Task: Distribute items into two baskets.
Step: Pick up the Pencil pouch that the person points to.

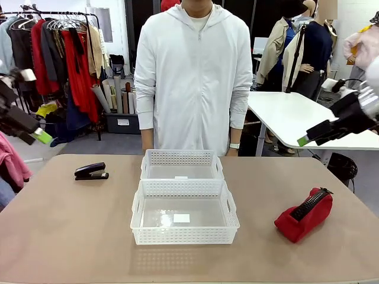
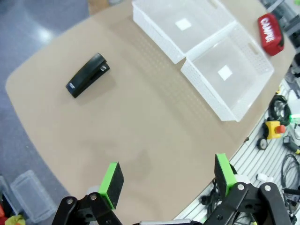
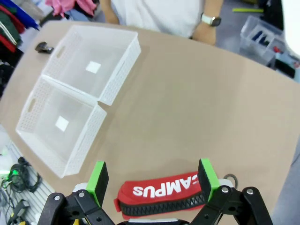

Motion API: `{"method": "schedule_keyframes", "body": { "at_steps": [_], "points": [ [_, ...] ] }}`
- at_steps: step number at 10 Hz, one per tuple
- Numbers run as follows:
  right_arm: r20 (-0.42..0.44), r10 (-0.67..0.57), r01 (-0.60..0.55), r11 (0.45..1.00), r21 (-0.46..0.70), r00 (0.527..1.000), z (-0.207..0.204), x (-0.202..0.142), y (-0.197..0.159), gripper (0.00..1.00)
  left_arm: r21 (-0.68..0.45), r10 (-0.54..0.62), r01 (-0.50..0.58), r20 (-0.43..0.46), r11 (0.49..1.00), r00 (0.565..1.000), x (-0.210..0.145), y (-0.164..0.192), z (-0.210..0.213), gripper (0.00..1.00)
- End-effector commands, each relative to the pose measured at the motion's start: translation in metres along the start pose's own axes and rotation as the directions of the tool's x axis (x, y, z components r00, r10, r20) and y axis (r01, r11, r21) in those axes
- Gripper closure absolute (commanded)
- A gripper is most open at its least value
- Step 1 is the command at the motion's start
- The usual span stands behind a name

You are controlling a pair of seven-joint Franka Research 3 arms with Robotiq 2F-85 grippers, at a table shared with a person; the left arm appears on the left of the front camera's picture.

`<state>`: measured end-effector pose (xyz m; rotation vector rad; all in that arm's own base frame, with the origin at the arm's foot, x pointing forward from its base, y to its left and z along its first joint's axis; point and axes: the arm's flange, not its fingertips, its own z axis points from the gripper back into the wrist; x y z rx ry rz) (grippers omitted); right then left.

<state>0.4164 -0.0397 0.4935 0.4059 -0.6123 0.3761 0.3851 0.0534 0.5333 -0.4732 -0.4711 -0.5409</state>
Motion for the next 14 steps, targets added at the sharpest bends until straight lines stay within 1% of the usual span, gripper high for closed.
{"method": "schedule_keyframes", "body": {
  "at_steps": [1, 2, 4, 6, 7, 8, 9, 12, 14],
  "points": [
    [0.072, 0.021, -0.027, 0.997, 0.074, 0.997, 0.029, -0.022, -0.009, 0.00, 0.003, -0.041, 0.041, 0.072, 0.999, 0.997, -0.027, -0.002, 0.022, 0.00],
    [0.089, 0.032, -0.040, 0.995, 0.088, 0.996, 0.047, -0.034, -0.013, 0.00, 0.029, -0.064, 0.061, 0.081, 0.998, 0.995, -0.044, 0.000, 0.036, 0.00],
    [0.110, 0.083, -0.099, 0.983, 0.152, 0.990, 0.070, -0.050, -0.020, 0.00, 0.071, -0.130, 0.125, 0.071, 0.990, 0.989, -0.063, 0.005, 0.052, 0.00],
    [0.119, 0.142, -0.163, 0.969, 0.188, 0.983, 0.085, -0.062, -0.025, 0.00, 0.056, -0.151, 0.146, 0.088, 0.988, 0.985, -0.072, 0.022, 0.062, 0.00],
    [0.101, 0.153, -0.170, 0.967, 0.187, 0.983, 0.088, -0.065, -0.027, 0.00, 0.049, -0.165, 0.161, 0.089, 0.986, 0.982, -0.076, 0.027, 0.064, 0.00],
    [0.082, 0.178, -0.191, 0.960, 0.204, 0.981, 0.090, -0.065, -0.032, 0.00, 0.045, -0.190, 0.186, 0.108, 0.981, 0.976, -0.078, 0.030, 0.067, 0.00],
    [0.073, 0.176, -0.188, 0.959, 0.213, 0.982, 0.091, -0.065, -0.037, 0.00, 0.039, -0.206, 0.203, 0.130, 0.978, 0.970, -0.077, 0.031, 0.070, 0.00],
    [0.079, 0.166, -0.181, 0.953, 0.241, 0.983, 0.093, -0.063, -0.056, 0.00, 0.040, -0.224, 0.220, 0.141, 0.975, 0.964, -0.077, 0.032, 0.072, 0.00],
    [0.093, 0.180, -0.198, 0.947, 0.252, 0.979, 0.092, -0.061, -0.060, 0.00, 0.037, -0.244, 0.242, 0.152, 0.970, 0.958, -0.077, 0.032, 0.072, 0.00]
  ]
}}
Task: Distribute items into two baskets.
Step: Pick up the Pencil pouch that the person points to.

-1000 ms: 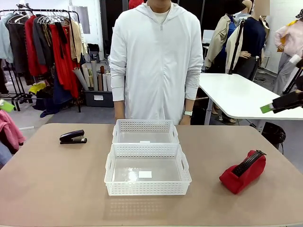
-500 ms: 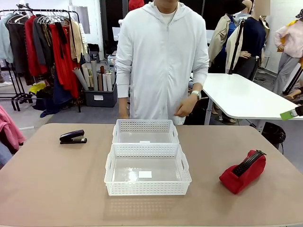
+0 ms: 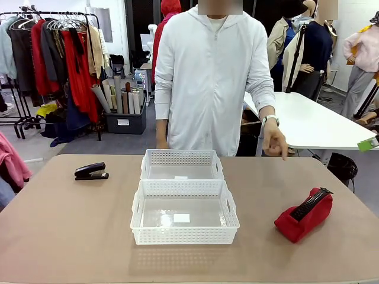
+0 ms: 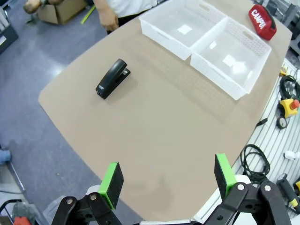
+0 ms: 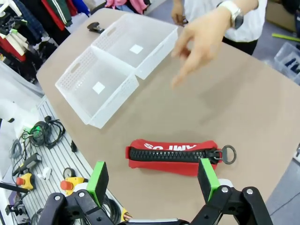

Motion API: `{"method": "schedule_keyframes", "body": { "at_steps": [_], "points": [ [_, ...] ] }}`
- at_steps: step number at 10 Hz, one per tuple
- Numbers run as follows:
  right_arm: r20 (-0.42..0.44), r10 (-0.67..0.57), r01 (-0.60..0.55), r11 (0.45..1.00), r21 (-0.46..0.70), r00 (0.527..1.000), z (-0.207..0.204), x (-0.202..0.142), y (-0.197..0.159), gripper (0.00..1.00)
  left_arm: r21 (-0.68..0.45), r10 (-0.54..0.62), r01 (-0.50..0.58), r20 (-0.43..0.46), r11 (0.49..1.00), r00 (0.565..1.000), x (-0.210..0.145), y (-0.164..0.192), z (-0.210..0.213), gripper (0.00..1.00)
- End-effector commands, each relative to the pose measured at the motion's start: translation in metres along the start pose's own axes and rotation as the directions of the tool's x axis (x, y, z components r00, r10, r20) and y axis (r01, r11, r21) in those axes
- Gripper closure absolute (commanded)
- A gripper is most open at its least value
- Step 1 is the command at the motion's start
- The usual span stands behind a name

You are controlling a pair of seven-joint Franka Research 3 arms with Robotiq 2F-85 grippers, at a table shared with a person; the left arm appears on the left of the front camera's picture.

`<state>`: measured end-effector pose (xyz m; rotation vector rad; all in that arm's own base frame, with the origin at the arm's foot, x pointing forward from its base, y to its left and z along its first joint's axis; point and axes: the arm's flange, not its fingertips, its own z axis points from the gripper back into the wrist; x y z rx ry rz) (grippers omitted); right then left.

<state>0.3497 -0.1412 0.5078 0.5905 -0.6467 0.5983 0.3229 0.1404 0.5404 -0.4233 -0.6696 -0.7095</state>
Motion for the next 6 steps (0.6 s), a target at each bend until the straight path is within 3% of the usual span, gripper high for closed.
{"method": "schedule_keyframes", "body": {
  "at_steps": [1, 3, 6],
  "points": [
    [0.024, 0.045, -0.046, 0.998, 0.034, 0.999, 0.0033, 0.0028, -0.0068, 0.00, -0.019, -0.042, 0.043, 0.038, 0.999, 0.998, -0.0013, 0.0024, 0.0039, 0.00],
    [0.046, 0.052, -0.054, 0.997, 0.052, 0.998, 0.0056, 0.0052, -0.0091, 0.00, -0.024, -0.071, 0.074, 0.091, 0.997, 0.993, 0.0020, -0.0001, 0.0082, 0.00],
    [0.054, 0.049, -0.052, 0.997, 0.059, 0.997, 0.0062, 0.0069, -0.0104, 0.00, -0.020, -0.068, 0.071, 0.096, 0.997, 0.993, 0.0037, 0.0016, 0.0082, 0.00]
  ]
}}
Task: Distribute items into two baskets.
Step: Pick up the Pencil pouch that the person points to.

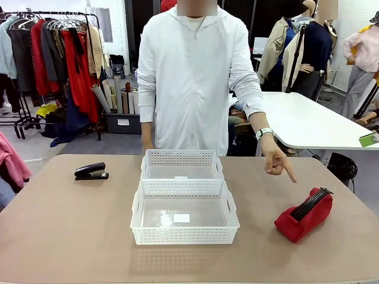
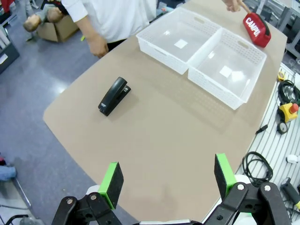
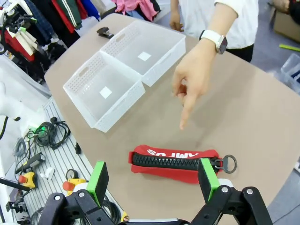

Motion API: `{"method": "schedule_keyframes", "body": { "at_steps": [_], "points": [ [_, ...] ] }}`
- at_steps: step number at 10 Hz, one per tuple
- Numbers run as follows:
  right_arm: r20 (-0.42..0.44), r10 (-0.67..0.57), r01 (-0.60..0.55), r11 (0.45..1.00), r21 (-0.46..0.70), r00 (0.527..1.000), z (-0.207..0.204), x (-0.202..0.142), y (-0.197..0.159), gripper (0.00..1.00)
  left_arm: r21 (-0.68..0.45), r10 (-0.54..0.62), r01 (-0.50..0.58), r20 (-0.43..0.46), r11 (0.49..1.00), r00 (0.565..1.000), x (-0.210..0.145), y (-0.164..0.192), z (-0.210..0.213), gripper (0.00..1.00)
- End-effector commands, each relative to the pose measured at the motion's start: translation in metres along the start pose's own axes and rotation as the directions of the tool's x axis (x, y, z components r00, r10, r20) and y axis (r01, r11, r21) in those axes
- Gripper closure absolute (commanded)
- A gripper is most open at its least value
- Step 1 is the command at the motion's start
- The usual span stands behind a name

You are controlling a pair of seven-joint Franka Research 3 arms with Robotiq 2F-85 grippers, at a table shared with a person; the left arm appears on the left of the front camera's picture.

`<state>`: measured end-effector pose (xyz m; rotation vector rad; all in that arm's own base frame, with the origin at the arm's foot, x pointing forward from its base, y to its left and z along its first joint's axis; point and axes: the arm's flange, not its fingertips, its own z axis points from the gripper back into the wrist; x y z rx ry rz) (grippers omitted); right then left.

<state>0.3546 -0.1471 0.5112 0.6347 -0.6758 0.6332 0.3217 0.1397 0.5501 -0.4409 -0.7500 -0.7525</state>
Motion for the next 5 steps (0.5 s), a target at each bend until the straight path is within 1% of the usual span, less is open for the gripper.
{"method": "schedule_keyframes", "body": {
  "at_steps": [1, 2, 5],
  "points": [
    [0.016, 0.021, -0.021, 0.999, 0.024, 1.000, 0.0021, 0.0035, -0.0044, 0.00, -0.028, 0.008, -0.007, 0.022, 1.000, 1.000, -0.0019, 0.0057, 0.0004, 0.00],
    [0.000, 0.000, 0.000, 1.000, 0.000, 1.000, 0.0000, 0.0000, 0.0000, 0.00, 0.000, 0.000, 0.000, 0.000, 1.000, 1.000, 0.0000, 0.0000, 0.0000, 0.00],
    [0.000, 0.000, 0.000, 1.000, 0.000, 1.000, 0.0000, 0.0000, 0.0000, 0.00, 0.000, 0.000, 0.000, 0.000, 1.000, 1.000, 0.0000, 0.0000, 0.0000, 0.00]
  ]
}}
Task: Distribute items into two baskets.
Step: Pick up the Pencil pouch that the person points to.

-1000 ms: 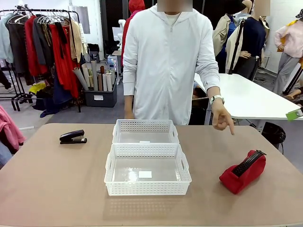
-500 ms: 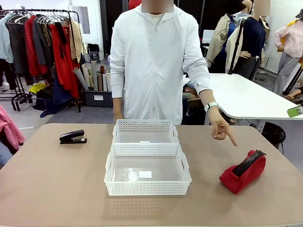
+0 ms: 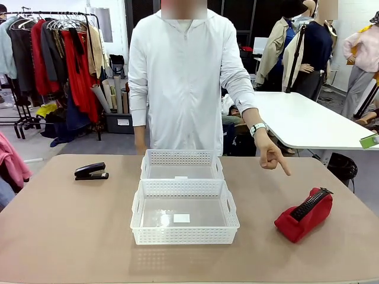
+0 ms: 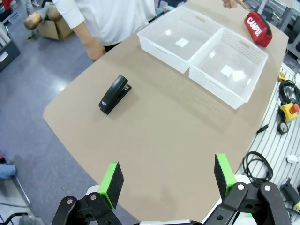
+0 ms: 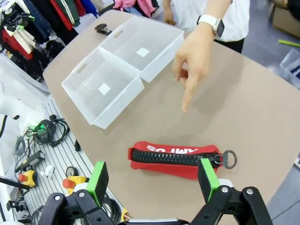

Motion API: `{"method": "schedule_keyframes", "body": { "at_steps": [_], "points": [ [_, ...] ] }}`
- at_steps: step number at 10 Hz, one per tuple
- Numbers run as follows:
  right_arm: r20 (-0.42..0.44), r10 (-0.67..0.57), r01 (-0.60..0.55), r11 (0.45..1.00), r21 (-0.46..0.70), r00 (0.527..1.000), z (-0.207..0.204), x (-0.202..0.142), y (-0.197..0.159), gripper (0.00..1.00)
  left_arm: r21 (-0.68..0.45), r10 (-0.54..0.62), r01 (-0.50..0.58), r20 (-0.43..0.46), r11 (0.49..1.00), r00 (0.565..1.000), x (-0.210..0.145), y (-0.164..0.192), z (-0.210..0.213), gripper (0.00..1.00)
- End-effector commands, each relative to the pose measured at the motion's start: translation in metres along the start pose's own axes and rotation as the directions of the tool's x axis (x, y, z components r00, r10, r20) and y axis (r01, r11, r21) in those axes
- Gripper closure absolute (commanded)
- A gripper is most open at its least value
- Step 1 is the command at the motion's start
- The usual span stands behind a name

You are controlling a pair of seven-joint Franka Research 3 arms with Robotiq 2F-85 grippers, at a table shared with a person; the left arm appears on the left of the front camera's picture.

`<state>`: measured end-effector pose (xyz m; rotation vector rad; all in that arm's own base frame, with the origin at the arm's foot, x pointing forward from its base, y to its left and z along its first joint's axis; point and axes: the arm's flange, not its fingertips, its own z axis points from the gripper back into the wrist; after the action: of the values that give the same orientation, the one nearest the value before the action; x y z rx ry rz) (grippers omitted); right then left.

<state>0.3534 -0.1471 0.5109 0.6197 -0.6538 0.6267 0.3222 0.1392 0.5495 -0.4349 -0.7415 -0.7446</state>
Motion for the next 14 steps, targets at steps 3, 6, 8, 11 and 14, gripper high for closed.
{"method": "schedule_keyframes", "body": {
  "at_steps": [3, 6, 8, 11, 14],
  "points": [
    [0.023, 0.010, -0.010, 1.000, 0.010, 1.000, -0.0003, 0.0010, -0.0008, 0.00, -0.006, -0.008, 0.008, 0.009, 1.000, 1.000, 0.0000, -0.0002, 0.0009, 0.00],
    [0.023, 0.010, -0.010, 1.000, 0.010, 1.000, -0.0003, 0.0010, -0.0008, 0.00, -0.006, -0.008, 0.008, 0.009, 1.000, 1.000, 0.0000, -0.0002, 0.0009, 0.00],
    [0.023, 0.010, -0.010, 1.000, 0.010, 1.000, -0.0003, 0.0010, -0.0008, 0.00, -0.006, -0.008, 0.008, 0.009, 1.000, 1.000, 0.0000, -0.0002, 0.0009, 0.00],
    [0.023, 0.010, -0.010, 1.000, 0.010, 1.000, -0.0003, 0.0010, -0.0008, 0.00, -0.006, -0.008, 0.008, 0.009, 1.000, 1.000, 0.0000, -0.0002, 0.0009, 0.00],
    [0.023, 0.010, -0.010, 1.000, 0.010, 1.000, -0.0003, 0.0010, -0.0008, 0.00, -0.006, -0.008, 0.008, 0.009, 1.000, 1.000, 0.0000, -0.0002, 0.0009, 0.00]
  ]
}}
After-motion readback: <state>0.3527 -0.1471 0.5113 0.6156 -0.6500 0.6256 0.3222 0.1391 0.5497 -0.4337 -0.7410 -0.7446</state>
